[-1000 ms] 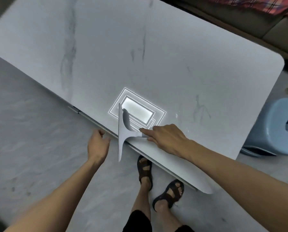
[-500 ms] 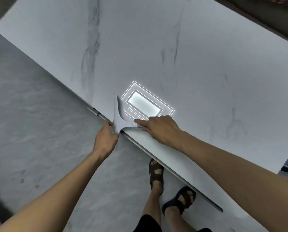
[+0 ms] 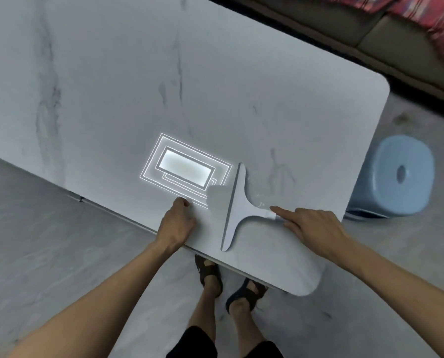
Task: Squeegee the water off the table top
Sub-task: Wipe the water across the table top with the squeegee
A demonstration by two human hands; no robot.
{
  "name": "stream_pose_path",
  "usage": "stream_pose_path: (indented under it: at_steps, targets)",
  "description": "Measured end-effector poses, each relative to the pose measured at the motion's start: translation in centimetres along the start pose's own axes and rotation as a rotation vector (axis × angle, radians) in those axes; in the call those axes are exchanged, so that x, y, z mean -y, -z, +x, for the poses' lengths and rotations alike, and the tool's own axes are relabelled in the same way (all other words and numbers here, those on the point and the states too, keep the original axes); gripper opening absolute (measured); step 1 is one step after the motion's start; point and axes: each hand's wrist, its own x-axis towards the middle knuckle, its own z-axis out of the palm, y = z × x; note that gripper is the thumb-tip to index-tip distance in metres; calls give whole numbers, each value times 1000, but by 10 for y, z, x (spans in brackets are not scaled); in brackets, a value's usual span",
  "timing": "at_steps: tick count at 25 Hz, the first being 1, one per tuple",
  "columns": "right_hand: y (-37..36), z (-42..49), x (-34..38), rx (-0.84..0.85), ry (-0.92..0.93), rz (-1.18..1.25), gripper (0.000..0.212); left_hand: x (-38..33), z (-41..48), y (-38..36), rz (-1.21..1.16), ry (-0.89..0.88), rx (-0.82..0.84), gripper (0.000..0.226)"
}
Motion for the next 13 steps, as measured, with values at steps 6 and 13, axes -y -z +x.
stream_pose_path:
  at_steps: [6,13]
  targets:
    - [10,-51,-46,16,-110,27,43,-52,-19,-25,-28,-63,-60,27]
    - [73,-38,-80,-122,-397,561,30,-96,-16,-7,24,-115,-143,12]
